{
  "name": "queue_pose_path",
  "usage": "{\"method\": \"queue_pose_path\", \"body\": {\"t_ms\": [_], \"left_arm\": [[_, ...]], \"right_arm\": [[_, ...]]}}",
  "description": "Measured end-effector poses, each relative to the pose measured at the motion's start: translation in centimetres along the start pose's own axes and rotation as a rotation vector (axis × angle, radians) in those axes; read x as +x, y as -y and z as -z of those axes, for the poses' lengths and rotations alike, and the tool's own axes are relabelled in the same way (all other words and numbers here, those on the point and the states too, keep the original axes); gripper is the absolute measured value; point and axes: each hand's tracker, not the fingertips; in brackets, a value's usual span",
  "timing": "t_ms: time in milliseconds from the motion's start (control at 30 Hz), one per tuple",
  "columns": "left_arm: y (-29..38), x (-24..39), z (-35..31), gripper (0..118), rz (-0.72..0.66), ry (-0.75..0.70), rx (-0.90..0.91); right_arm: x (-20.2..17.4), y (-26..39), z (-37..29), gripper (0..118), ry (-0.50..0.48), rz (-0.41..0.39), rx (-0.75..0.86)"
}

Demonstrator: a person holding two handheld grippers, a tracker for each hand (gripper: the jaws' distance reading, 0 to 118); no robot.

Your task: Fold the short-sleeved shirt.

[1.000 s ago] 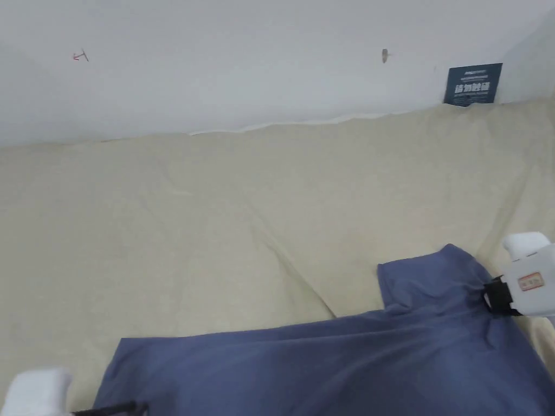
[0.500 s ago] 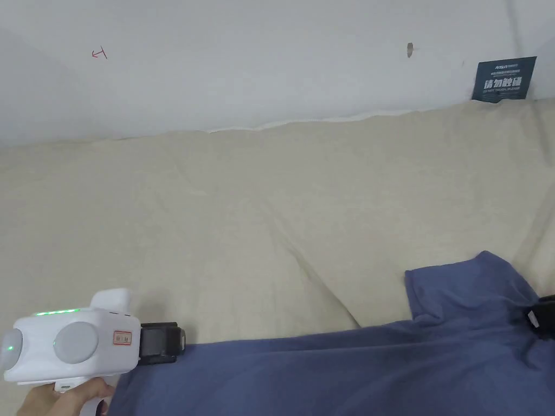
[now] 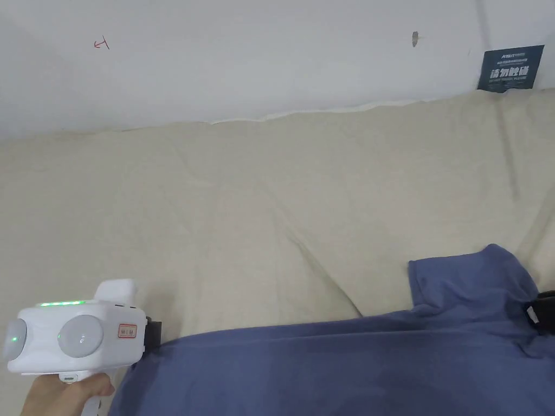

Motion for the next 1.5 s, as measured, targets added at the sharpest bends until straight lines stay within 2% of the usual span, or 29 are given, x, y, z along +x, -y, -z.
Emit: {"method": "queue_pose_path", "body": {"t_ms": [333, 600, 700, 833, 933, 1133, 1267, 1300, 1333, 1367, 1400, 1433, 1467, 1500], "left_arm": [[-0.3, -1.3, -3.4, 2, -0.011, 0.018, 0.056], [1.3, -0.8, -9.8, 2, -0.005, 0.046, 0.143], [3.9, -0.5, -13.6, 2, 0.012, 0.055, 0.17], [8.0, -3.0, -16.6, 2, -0.043, 0.097, 0.2], [12.0, -3.6, -18.8, 2, -0.065, 0.112, 0.207], [19.1, -4.3, -18.9, 2, -0.021, 0.089, 0.135], [22.1, -4.4, -16.9, 3, -0.094, 0.116, 0.1], [22.8, -4.6, -16.1, 6, -0.106, 0.113, 0.1], [23.3, -4.8, -15.8, 20, -0.139, 0.087, 0.087], [23.8, -4.9, -15.2, 41, -0.161, 0.078, 0.086], [24.1, -5.2, -15.2, 68, -0.183, 0.093, 0.089], [24.5, -5.6, -15.6, 92, -0.236, 0.109, 0.095], [24.7, -6.0, -16.2, 99, -0.288, 0.15, 0.12], [25.2, -6.9, -16.9, 100, -0.343, 0.221, 0.169]], "right_arm": [[0.7, -0.6, -3.9, 4, -0.014, 0.021, 0.059], [0.2, 1.6, -9.0, 4, -0.014, -0.022, 0.099], [-0.1, 3.9, -12.3, 4, -0.002, -0.025, 0.118], [-0.2, 8.0, -16.2, 4, -0.039, 0.009, 0.133], [-1.4, 11.7, -18.1, 4, -0.043, -0.004, 0.113], [-2.9, 19.2, -17.7, 4, -0.037, -0.032, 0.006], [-3.2, 22.3, -15.7, 5, -0.03, -0.011, -0.036], [-3.0, 22.5, -15.4, 11, -0.03, -0.002, -0.037], [-3.0, 22.8, -15.1, 35, -0.012, 0.016, -0.04], [-3.0, 22.8, -14.9, 61, 0.015, 0.033, -0.041], [-3.0, 22.9, -14.9, 82, 0.056, 0.037, -0.042], [-2.7, 23.0, -15.2, 94, 0.062, 0.043, -0.016], [-2.4, 23.2, -15.9, 94, 0.025, 0.047, 0.021], [-2.3, 23.2, -16.6, 94, -0.015, 0.065, 0.041]]}}
